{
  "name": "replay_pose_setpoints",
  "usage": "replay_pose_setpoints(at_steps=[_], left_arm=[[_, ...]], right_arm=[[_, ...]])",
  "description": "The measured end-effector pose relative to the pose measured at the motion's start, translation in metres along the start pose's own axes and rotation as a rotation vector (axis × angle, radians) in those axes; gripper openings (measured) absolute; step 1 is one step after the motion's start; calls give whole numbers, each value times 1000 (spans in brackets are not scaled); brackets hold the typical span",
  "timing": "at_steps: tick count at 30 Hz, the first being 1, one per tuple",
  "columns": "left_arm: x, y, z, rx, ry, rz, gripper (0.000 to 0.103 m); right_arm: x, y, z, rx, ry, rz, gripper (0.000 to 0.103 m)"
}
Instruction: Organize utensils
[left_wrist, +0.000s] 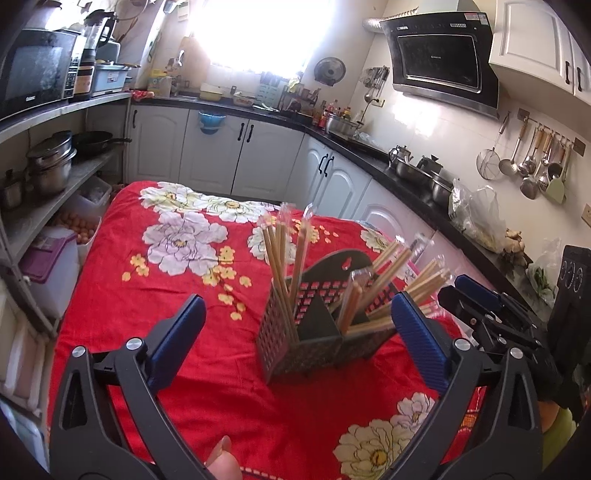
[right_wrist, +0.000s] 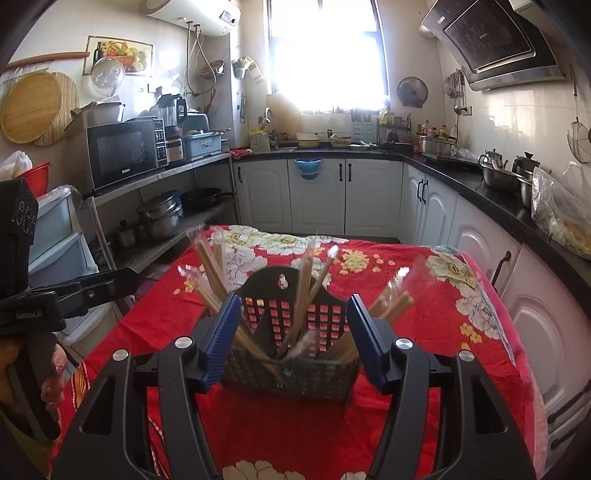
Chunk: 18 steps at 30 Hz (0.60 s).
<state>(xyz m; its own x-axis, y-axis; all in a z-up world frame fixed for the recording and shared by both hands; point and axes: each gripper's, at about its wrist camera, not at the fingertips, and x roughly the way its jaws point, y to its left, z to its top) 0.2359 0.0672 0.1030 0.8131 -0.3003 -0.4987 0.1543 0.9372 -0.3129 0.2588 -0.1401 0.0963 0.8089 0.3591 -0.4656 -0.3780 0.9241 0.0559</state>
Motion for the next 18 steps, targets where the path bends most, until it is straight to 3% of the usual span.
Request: replay_pose_setpoints(at_steps=[13, 18], left_arm=[[-8, -10, -41, -4, 49, 22, 93], [-10, -16, -60, 3, 63, 72, 93]], right_arm=[[-22, -7, -42, 32, 33, -22, 76], [-27, -10, -61, 39, 60, -36, 81]])
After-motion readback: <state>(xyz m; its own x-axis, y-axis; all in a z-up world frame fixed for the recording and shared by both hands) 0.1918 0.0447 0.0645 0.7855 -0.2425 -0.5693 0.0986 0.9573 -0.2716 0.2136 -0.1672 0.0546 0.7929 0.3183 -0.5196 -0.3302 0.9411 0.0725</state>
